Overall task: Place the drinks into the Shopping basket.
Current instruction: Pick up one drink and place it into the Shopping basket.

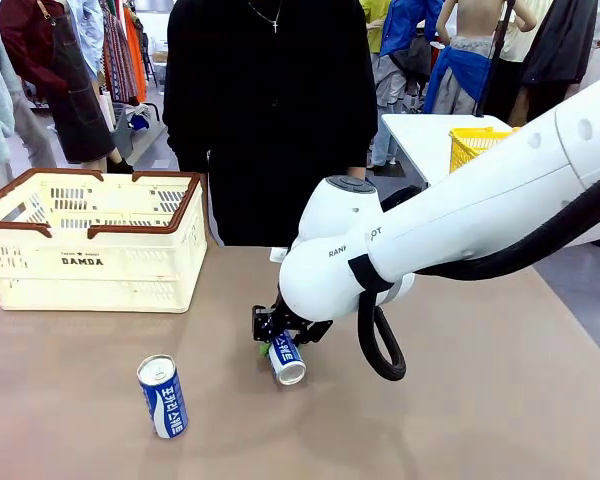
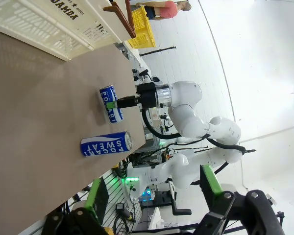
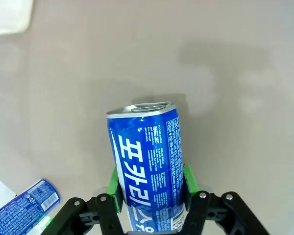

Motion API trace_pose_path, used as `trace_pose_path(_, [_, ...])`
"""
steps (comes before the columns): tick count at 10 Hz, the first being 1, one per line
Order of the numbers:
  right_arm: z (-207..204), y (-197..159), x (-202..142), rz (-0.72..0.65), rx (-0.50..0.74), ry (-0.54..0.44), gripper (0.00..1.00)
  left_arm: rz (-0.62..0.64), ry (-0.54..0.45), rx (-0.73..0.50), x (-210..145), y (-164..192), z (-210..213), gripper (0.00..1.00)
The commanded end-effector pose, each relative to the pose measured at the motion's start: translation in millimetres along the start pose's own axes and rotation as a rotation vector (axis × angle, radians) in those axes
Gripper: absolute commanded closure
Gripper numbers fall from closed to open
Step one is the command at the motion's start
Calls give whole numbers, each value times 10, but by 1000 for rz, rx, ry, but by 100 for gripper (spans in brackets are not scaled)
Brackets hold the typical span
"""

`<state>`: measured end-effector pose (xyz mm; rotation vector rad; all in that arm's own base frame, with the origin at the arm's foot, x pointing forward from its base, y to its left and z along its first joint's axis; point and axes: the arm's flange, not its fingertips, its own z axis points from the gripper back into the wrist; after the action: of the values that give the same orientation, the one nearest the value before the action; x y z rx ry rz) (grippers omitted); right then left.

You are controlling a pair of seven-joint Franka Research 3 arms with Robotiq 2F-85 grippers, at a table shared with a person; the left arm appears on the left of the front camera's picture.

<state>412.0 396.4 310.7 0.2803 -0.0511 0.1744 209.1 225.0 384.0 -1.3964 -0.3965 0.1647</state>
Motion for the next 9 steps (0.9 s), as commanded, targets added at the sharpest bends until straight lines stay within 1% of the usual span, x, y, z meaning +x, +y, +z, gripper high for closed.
trace_pose_path(1, [26, 149, 86, -14, -38, -24, 100, -21, -12, -18, -3, -21, 0, 0])
trace_pose_path(3, [-16, 115, 88, -2, -40, -14, 0, -21, -12, -18, -3, -21, 0, 0])
trace_pose_path(9, [137, 39, 40, -16, -46, -24, 0, -21, -12, -18, -3, -21, 0, 0])
